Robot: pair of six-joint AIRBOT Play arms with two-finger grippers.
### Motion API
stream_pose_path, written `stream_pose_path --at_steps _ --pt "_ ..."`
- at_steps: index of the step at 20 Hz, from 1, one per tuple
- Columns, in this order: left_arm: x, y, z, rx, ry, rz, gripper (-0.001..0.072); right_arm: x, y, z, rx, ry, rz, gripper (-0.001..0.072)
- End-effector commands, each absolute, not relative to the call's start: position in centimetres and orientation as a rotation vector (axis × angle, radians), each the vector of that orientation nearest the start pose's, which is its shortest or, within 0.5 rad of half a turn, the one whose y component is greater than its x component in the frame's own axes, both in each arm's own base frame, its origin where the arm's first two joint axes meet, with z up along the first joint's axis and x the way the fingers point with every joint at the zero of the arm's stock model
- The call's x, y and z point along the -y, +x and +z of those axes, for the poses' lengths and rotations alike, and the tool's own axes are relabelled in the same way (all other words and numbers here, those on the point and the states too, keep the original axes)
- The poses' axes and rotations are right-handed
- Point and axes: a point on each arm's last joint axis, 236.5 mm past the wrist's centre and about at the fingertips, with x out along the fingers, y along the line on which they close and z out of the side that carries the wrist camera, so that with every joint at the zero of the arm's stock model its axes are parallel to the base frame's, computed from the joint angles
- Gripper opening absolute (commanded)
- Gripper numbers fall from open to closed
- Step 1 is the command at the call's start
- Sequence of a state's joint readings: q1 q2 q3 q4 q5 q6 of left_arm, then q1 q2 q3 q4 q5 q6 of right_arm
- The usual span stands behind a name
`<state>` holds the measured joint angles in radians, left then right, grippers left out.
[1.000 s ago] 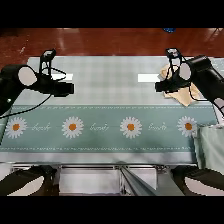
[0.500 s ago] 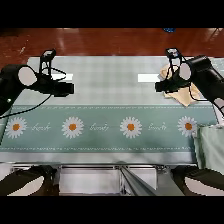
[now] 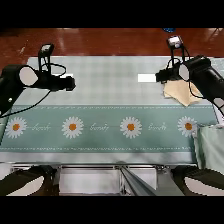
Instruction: Fold the shirts.
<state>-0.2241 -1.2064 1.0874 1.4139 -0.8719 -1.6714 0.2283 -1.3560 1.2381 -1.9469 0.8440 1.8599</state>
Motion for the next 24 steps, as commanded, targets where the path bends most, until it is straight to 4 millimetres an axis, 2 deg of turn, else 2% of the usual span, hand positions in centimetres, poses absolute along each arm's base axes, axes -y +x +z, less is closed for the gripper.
stream_pose_path --at_steps 1,3,5,8,10,12,14,17,18,19,20,21,22,23,24 --pt "12.4 44.2 5.9 -0.851 -0.155 -0.212 0.0506 2.0 52.0 8.0 -0.676 -0.135 -0.245 0.0409" --pt "12.6 44.9 6.6 -0.808 -0.161 -0.214 0.0506 8.1 52.9 6.6 -0.701 -0.102 -0.348 0.0403" --pt "12.6 45.1 6.8 -0.796 -0.162 -0.214 0.0506 13.1 53.4 4.8 -0.743 -0.015 -0.435 0.0403" --pt "12.6 45.1 6.7 -0.797 -0.162 -0.214 0.0506 16.5 54.1 1.5 -0.796 0.169 -0.471 0.0403" --pt "12.6 45.1 6.6 -0.799 -0.162 -0.214 0.0506 18.4 53.0 -1.5 -0.886 0.234 -0.526 0.0402" --pt "12.6 45.2 6.4 -0.804 -0.162 -0.213 0.0506 19.4 51.8 -4.3 -0.97 0.264 -0.562 0.0402" --pt "12.6 45.2 5.8 -0.817 -0.16 -0.212 0.0506 18.4 51.6 -6.6 -1.027 0.291 -0.521 0.0401" --pt "12.7 45.3 4.4 -0.847 -0.158 -0.207 0.0506 14.9 51.5 -9.4 -1.108 0.41 -0.424 0.0398" --pt "12.7 45.3 4.3 -0.853 -0.157 -0.207 0.0506 13.9 51.3 -9.9 -1.135 0.43 -0.387 0.0357" --pt "12.6 45.1 4.3 -0.865 -0.158 -0.204 0.0506 12.7 51.0 -10.2 -1.167 0.447 -0.339 0.0255" --pt "12.6 44.5 4.6 -0.9 -0.172 -0.204 0.0506 11.3 50.7 -10.3 -1.2 0.453 -0.274 0.0083" --pt "12.9 43.8 5.3 -0.937 -0.181 -0.217 0.0506 9.9 50.3 -10.1 -1.233 0.449 -0.203 0.0022" --pt "13.0 43.1 6.4 -0.963 -0.156 -0.238 0.0506 8.9 50.0 -9.4 -1.255 0.457 -0.152 0.0022" --pt "12.9 42.6 7.8 -0.966 -0.119 -0.261 0.0506 8.1 50.2 -7.8 -1.25 0.454 -0.103 0.0022" --pt "12.6 42.3 9.4 -0.952 -0.118 -0.262 0.0506 7.6 50.8 -5.3 -1.207 0.449 -0.068 0.0022"
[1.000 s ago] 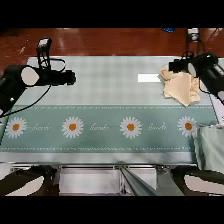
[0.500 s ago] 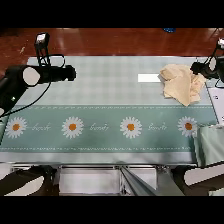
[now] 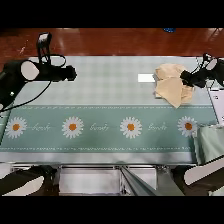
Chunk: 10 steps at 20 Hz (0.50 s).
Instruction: Fold the shirts.
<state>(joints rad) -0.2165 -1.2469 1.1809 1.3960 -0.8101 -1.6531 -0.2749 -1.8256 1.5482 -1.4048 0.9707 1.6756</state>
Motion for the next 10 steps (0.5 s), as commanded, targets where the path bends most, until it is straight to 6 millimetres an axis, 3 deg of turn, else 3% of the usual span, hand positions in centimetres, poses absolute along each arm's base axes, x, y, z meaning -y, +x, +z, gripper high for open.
stream_pose_path --at_steps 1,3,5,7,10 --pt "12.0 41.9 11.0 -0.928 -0.122 -0.257 0.0506 7.5 51.6 -1.5 -1.126 0.431 -0.05 0.0021" --pt "10.4 39.5 13.0 -0.929 -0.14 -0.235 0.0506 7.6 52.8 7.6 -0.932 0.385 -0.028 0.0021" --pt "9.7 36.1 12.7 -0.959 -0.15 -0.228 0.0506 6.6 52.5 17.4 -0.737 0.359 0.018 0.0021" --pt "9.6 32.1 11.3 -0.982 -0.2 -0.222 0.0506 4.8 50.9 26.6 -0.554 0.32 0.085 0.0021" --pt "8.9 27.8 8.9 -0.972 -0.254 -0.197 0.0506 1.7 46.7 37.1 -0.341 0.269 0.186 0.0021"
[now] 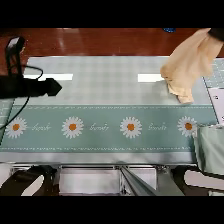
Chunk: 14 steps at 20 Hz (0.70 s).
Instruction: Fold the shirts.
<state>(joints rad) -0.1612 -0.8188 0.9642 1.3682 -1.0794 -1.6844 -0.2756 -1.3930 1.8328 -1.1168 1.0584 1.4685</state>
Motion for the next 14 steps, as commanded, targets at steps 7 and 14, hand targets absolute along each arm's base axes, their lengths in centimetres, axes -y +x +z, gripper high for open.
stream_pose_path --at_steps 7,14 --pt "8.9 24.3 8.7 -0.913 -0.344 -0.195 0.0506 -6.1 36.2 50.8 0.019 0.056 0.456 0.0021" --pt "9.4 25.0 9.4 -0.878 -0.371 -0.209 0.0506 -15.4 31.4 43.2 -0.292 0.076 0.792 0.0021"
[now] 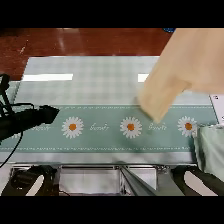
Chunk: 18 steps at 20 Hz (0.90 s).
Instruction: Fold the shirts.
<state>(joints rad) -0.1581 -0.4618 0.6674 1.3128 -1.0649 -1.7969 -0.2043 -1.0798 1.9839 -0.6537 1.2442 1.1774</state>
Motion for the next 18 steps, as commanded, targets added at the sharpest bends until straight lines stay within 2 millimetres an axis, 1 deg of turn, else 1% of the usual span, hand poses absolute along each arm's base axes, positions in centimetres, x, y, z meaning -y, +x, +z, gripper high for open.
stream_pose_path --at_steps 1,2,3,5,6,7,9,11,13,14,15,16,17,18 --pt "9.4 25.2 9.5 -0.87 -0.373 -0.209 0.0506 -17.3 31.6 40.4 -0.378 0.072 0.827 0.0021" --pt "9.4 25.2 9.5 -0.869 -0.374 -0.21 0.0506 -20.1 31.6 36.5 -0.482 0.059 0.87 0.0021" --pt "9.4 25.2 9.5 -0.869 -0.373 -0.21 0.0506 -22.6 31.4 33.1 -0.561 0.053 0.9 0.0021" --pt "9.4 25.2 9.5 -0.869 -0.373 -0.209 0.0506 -28.4 30.2 26.0 -0.69 0.049 0.968 0.0021" --pt "9.4 25.2 9.5 -0.869 -0.373 -0.209 0.0506 -30.9 29.7 22.5 -0.744 0.041 0.99 0.0021" --pt "9.4 25.2 9.5 -0.869 -0.373 -0.209 0.0506 -33.2 29.2 18.6 -0.816 0.047 0.989 0.0021" --pt "9.4 25.2 9.5 -0.869 -0.372 -0.209 0.0506 -37.3 28.0 11.7 -0.959 0.07 0.999 0.0022" --pt "9.4 25.2 9.5 -0.871 -0.373 -0.209 0.0506 -40.8 26.7 6.4 -1.07 0.07 1.019 0.0022" --pt "9.4 25.1 9.4 -0.876 -0.372 -0.209 0.0506 -42.9 26.6 2.9 -1.137 0.126 1.006 0.0022" --pt "9.4 25.0 9.3 -0.882 -0.371 -0.21 0.0506 -43.5 26.5 1.9 -1.18 0.181 0.992 0.0044" --pt "9.4 24.8 9.2 -0.891 -0.369 -0.209 0.0506 -43.6 26.7 1.4 -1.212 0.232 0.976 0.0248" --pt "9.3 24.6 9.0 -0.902 -0.364 -0.207 0.0506 -43.3 27.2 1.6 -1.214 0.246 0.972 0.0404" --pt "9.2 24.4 8.8 -0.913 -0.356 -0.204 0.0506 -42.2 28.1 2.4 -1.216 0.246 0.967 0.0406" --pt "9.0 24.2 8.5 -0.924 -0.346 -0.197 0.0506 -40.5 29.4 4.0 -1.206 0.261 0.957 0.0406"
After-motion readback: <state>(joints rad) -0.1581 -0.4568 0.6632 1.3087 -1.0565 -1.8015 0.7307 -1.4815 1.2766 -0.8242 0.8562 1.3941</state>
